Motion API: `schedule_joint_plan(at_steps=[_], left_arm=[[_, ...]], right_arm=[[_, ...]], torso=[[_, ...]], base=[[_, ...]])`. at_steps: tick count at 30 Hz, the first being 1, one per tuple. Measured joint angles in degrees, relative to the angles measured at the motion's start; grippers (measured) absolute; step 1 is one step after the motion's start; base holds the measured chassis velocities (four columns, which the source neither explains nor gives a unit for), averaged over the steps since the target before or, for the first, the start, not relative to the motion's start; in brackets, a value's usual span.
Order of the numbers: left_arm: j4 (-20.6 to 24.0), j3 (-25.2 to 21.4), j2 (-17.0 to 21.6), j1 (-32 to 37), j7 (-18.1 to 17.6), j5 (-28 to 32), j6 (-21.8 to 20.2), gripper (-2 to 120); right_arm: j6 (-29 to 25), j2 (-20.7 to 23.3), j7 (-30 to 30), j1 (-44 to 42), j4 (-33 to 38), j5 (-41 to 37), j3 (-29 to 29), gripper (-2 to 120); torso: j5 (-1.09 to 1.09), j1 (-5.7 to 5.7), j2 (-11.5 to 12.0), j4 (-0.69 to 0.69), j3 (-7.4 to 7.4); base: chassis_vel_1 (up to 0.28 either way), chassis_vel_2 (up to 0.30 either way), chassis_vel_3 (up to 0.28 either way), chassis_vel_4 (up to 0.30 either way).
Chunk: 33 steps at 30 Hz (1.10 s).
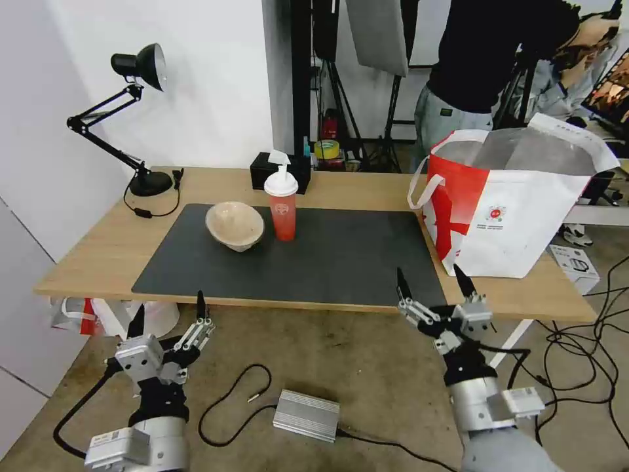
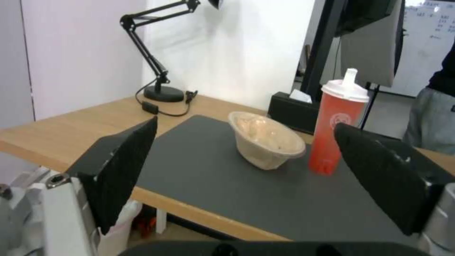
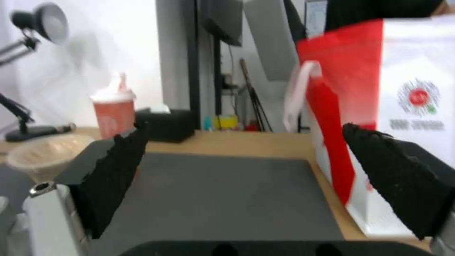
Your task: Pick up the trash from the table and place it into the takeout bag.
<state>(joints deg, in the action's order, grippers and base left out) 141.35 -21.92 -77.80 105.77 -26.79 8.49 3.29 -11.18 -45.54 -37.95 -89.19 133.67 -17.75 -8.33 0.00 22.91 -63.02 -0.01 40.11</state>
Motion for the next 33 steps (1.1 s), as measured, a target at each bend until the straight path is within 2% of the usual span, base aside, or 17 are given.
schedule_joint_plan(at_steps=[13, 33], left_arm=[[0.1, 0.0, 0.2, 0.1, 0.0, 0.0, 0.0, 100], [0.1, 0.9, 0.7, 0.3, 0.2, 0.1, 0.3, 100]], right_arm=[[3.2, 0.0, -3.7, -5.7, 1.5, -0.2, -0.1, 100], [3.7, -1.5, -3.9, -10.0, 2.0, 1.2, -0.6, 100]], torso=[[0.00, 0.00, 0.0, 0.01, 0.00], [0.00, 0.01, 0.0, 0.00, 0.00]], base=[[0.000, 0.000, 0.000, 0.000], [0.000, 0.000, 0.000, 0.000]])
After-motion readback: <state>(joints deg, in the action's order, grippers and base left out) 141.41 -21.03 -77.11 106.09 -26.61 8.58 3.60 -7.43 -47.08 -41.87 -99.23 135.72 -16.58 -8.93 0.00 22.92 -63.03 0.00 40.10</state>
